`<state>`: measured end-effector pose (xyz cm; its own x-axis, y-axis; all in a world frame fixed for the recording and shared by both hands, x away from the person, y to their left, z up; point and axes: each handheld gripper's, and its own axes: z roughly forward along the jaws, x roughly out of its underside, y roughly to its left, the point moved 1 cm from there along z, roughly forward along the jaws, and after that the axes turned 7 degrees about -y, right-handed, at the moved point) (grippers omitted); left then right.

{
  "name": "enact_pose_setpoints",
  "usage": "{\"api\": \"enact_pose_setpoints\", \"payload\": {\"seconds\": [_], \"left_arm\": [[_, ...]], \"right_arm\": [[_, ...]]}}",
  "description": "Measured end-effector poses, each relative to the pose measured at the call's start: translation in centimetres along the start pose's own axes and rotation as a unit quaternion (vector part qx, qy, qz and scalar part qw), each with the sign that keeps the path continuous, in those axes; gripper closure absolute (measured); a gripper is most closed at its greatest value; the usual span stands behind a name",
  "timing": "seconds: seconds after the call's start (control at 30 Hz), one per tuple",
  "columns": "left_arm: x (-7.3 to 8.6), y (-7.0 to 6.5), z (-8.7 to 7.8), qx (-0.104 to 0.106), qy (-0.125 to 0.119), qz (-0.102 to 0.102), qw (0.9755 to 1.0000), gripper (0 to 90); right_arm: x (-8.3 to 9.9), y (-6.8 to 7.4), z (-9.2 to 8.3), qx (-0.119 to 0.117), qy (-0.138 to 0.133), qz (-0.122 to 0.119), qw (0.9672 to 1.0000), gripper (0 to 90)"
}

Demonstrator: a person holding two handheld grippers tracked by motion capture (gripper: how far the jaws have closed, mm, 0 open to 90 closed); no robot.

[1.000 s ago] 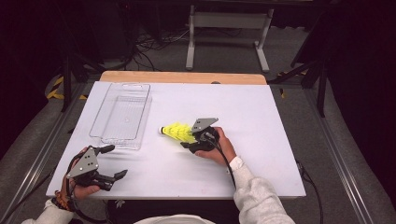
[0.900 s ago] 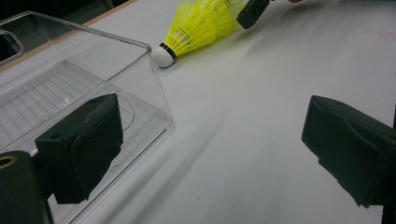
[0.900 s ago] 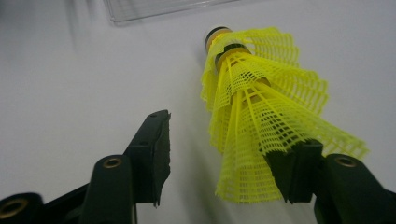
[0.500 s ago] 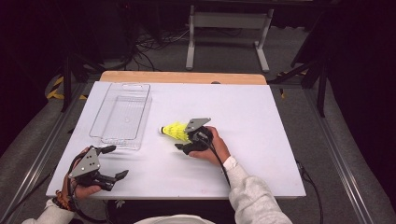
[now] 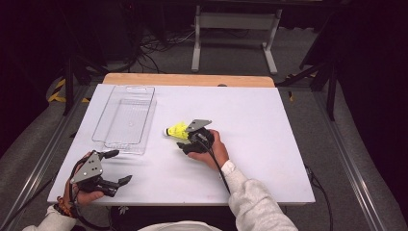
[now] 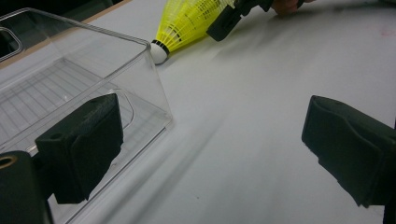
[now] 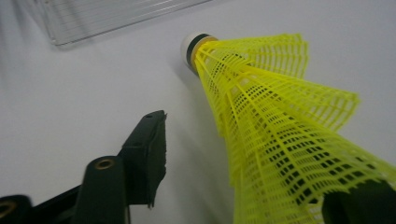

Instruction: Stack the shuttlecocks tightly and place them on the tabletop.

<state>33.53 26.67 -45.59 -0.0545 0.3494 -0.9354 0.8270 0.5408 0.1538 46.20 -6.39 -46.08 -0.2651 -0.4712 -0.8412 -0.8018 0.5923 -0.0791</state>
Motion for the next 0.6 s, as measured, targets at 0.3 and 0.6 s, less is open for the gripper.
{"api": "enact_pose_setpoints", "payload": {"seconds": [0.3,0.6], "left_arm": [[-0.02,-0.02,-0.08,-0.002,-0.003,0.002,1.0000,6.5],[0.00,0.04,-0.09,0.000,0.000,0.003,1.0000,6.5]], "right_arm": [[-0.41,-0.27,0.51,0.046,-0.007,0.002,0.9989,62.6],[-0.71,0.21,0.90,0.058,-0.001,-0.020,0.9981,78.8]]}}
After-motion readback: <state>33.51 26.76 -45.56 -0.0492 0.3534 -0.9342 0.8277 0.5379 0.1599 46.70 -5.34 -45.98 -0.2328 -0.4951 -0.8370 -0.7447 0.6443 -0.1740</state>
